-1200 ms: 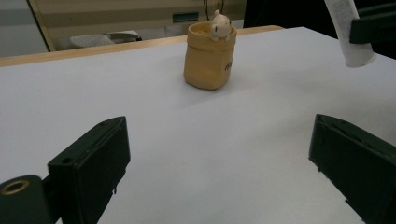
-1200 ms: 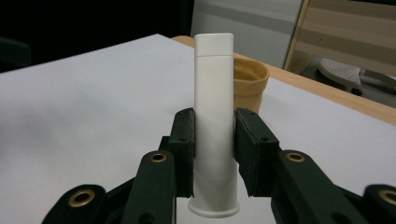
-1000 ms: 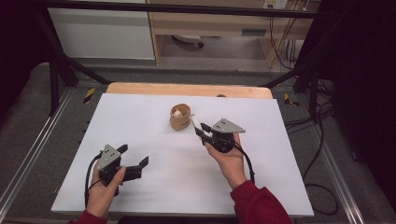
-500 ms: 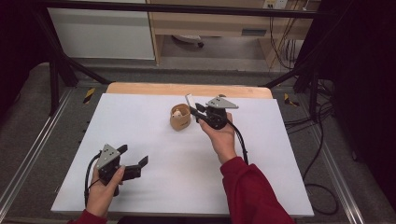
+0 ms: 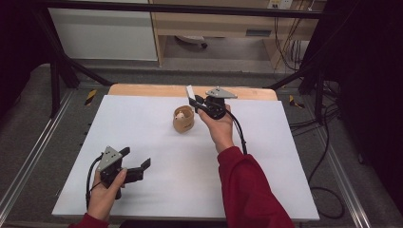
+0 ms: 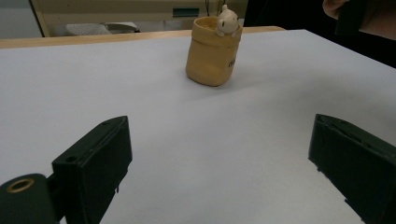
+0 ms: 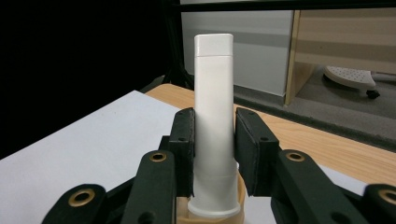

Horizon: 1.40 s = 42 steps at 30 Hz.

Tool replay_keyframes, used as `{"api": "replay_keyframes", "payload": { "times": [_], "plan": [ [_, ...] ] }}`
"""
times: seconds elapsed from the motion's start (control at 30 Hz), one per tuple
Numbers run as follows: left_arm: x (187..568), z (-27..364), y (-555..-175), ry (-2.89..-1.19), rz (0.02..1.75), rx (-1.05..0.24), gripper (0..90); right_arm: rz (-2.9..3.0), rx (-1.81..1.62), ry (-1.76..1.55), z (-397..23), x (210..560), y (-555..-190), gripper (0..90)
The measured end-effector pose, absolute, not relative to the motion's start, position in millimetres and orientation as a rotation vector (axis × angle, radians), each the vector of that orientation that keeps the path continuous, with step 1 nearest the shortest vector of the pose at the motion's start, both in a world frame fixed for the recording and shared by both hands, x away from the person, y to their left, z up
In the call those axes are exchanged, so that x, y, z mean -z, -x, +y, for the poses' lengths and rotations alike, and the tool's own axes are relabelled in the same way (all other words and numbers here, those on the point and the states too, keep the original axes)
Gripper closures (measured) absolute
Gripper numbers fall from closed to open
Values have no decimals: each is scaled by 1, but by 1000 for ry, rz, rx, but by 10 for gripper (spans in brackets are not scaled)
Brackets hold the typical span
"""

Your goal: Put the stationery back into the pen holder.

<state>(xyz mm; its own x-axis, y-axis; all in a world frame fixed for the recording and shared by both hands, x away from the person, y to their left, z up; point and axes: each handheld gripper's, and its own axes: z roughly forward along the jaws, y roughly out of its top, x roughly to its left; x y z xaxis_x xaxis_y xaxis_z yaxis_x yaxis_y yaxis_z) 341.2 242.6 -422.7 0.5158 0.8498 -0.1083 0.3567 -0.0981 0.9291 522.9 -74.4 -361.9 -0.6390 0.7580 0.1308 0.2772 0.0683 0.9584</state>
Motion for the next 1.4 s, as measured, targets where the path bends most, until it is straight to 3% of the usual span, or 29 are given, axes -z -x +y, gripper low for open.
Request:
{"api": "replay_keyframes", "payload": {
  "times": [1.4],
  "plan": [
    [424,240,-343,-1689,1030,-535,70,2001,-1565,-1098,-49,388,-549,694]
  ]
}}
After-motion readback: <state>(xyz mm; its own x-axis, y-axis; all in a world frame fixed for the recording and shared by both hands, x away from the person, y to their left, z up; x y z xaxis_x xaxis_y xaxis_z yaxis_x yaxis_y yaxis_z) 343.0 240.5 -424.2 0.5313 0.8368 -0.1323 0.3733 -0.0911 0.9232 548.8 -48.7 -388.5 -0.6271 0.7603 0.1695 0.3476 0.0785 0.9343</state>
